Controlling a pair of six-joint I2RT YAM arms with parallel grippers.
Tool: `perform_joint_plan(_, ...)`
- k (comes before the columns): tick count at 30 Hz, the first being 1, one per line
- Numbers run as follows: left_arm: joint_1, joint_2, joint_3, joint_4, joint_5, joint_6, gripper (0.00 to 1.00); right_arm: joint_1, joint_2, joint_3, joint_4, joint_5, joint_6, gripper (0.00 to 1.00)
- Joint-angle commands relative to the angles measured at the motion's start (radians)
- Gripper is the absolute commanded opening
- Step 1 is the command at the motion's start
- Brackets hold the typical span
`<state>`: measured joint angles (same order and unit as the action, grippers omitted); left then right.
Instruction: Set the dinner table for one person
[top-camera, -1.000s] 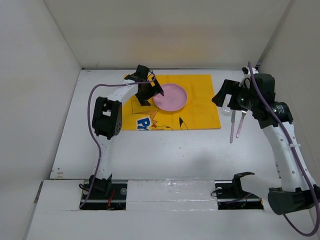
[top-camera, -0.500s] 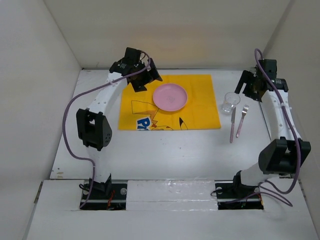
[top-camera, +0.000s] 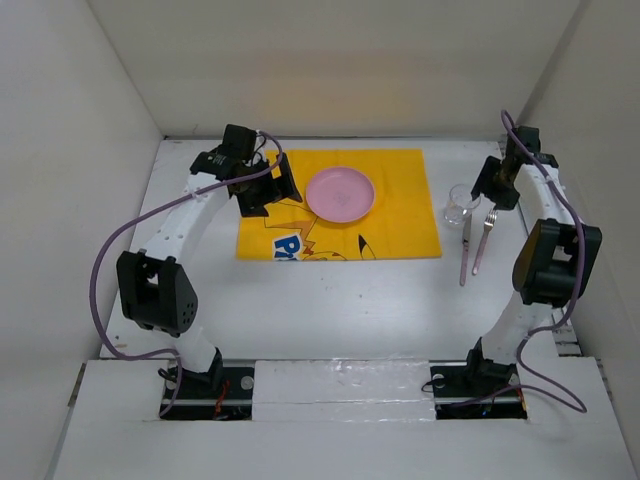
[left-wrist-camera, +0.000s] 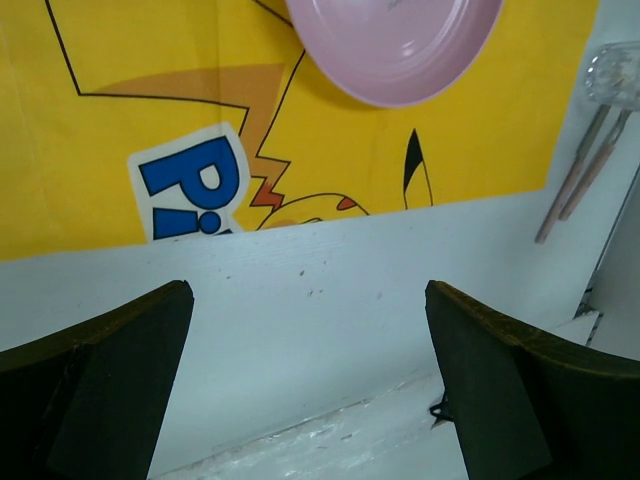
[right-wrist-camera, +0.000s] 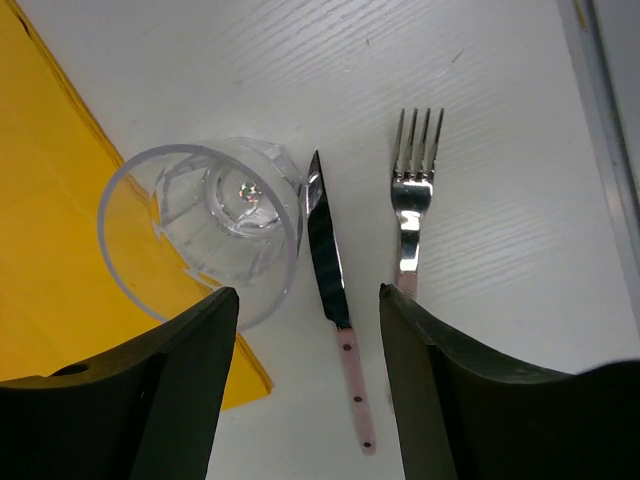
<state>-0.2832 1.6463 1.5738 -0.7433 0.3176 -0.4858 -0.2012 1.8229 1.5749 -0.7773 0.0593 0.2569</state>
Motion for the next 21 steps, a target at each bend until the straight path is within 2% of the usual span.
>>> perform_joint_plan(1,-0.001,-0.051,-0.031,0.018,0.035,0.032,1.0,-0.004,0.013,0.023,0.091,-0.067,0.013,0.64)
perform_joint_plan(7,-0.001,-0.042,-0.063,0.027,0.057,0.032,1.0,-0.004,0.091,0.014,0.104,-0.088,0.013,0.6)
perform_joint_plan(10,-0.001,-0.042,-0.063,0.036,0.078,0.032,1.0,-0.004,0.117,0.014,0.113,-0.088,0.013,0.45)
perform_joint_plan(11,-0.001,-0.033,-0.063,0.036,0.078,0.032,1.0,-0.004,0.118,0.014,0.113,-0.099,0.013,0.35)
perform_joint_plan(14,-0.001,-0.033,-0.072,0.045,0.089,0.032,1.0,0.006,0.128,0.029,0.113,-0.099,0.013,0.3)
perform_joint_plan(17,-0.001,-0.022,-0.072,0.045,0.089,0.032,1.0,0.016,0.162,0.107,0.067,-0.116,0.013,0.04)
perform_joint_plan(18,-0.001,-0.022,-0.072,0.045,0.089,0.041,1.0,0.026,0.162,0.125,0.058,-0.086,0.013,0.0)
perform_joint_plan(21,-0.001,-0.013,-0.072,0.045,0.089,0.041,1.0,0.066,0.162,0.219,0.013,-0.029,0.034,0.0)
